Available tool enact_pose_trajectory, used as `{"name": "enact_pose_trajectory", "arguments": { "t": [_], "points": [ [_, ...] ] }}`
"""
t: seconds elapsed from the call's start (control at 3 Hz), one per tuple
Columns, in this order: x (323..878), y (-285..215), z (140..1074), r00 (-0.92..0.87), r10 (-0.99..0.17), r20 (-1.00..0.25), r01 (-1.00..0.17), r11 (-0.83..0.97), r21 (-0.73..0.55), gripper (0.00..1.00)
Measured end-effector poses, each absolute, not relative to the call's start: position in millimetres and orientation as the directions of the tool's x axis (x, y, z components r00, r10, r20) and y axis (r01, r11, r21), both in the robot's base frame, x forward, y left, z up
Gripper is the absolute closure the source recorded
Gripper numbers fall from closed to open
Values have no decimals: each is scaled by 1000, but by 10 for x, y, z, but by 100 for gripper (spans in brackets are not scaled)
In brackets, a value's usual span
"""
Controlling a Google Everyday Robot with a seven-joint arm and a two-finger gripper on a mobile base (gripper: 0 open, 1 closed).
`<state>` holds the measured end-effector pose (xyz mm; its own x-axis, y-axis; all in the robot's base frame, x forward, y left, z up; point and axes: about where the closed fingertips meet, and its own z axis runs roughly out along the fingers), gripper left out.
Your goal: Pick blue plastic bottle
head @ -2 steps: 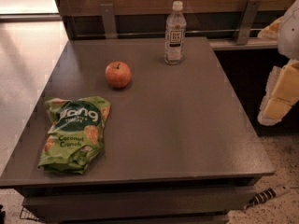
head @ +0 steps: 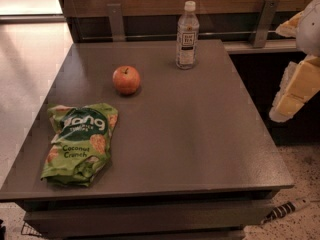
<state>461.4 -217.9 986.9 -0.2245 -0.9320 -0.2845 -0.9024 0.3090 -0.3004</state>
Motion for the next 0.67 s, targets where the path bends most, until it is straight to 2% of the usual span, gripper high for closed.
{"name": "enact_pose_trajectory", "arguments": {
  "t": [0.67],
  "points": [
    [5525, -2130, 9541, -212, -665, -716, -821, 519, -239, 0]
  ]
}}
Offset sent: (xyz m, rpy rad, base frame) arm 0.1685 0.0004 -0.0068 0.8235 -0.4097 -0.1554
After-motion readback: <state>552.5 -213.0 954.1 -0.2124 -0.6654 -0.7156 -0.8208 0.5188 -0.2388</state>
